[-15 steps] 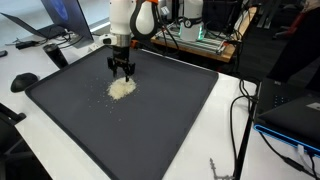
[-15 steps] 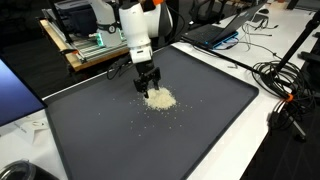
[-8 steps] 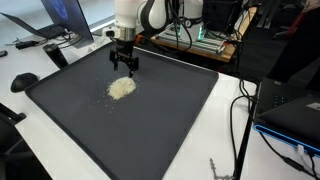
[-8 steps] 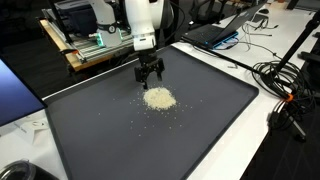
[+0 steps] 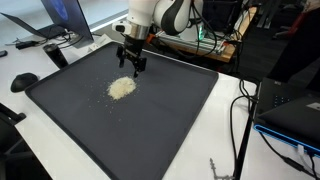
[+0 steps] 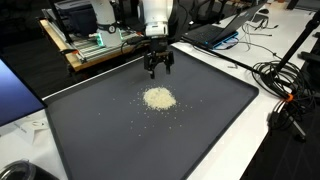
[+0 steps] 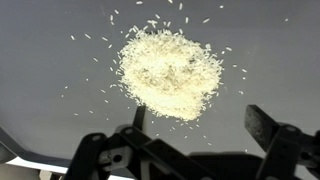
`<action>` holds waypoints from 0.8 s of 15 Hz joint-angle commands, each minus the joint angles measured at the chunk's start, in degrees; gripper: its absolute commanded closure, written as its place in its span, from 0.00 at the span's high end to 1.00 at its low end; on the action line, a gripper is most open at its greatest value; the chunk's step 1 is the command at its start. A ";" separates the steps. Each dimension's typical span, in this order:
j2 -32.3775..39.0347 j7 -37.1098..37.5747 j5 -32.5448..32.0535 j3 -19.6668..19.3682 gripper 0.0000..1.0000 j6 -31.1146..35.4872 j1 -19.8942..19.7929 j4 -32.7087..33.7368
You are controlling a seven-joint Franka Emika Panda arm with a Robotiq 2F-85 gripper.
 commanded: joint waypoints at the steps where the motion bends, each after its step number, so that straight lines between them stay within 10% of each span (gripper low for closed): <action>1: 4.04 7.67 -1.62 -11.43 1.00 -5.60 12.76 0.94; 5: 7.89 13.48 -3.28 -19.84 1.00 -14.28 22.74 2.54; 12: 1.96 36.59 -31.94 -18.49 1.00 -24.67 19.02 6.39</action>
